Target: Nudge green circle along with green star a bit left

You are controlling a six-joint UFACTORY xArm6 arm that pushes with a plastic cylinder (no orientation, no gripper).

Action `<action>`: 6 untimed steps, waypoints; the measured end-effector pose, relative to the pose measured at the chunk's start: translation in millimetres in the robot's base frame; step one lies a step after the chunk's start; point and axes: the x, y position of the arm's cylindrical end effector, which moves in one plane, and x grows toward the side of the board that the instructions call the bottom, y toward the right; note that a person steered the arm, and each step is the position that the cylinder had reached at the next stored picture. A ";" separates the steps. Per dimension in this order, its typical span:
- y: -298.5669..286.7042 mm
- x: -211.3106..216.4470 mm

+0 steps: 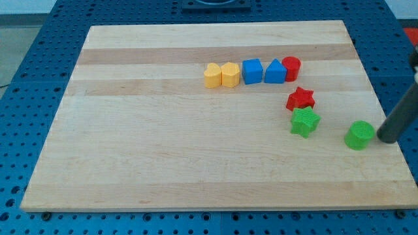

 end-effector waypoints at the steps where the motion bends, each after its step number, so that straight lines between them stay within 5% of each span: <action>1: -33.4 4.2; 3: -77.5 17.0; 6: -44.1 19.2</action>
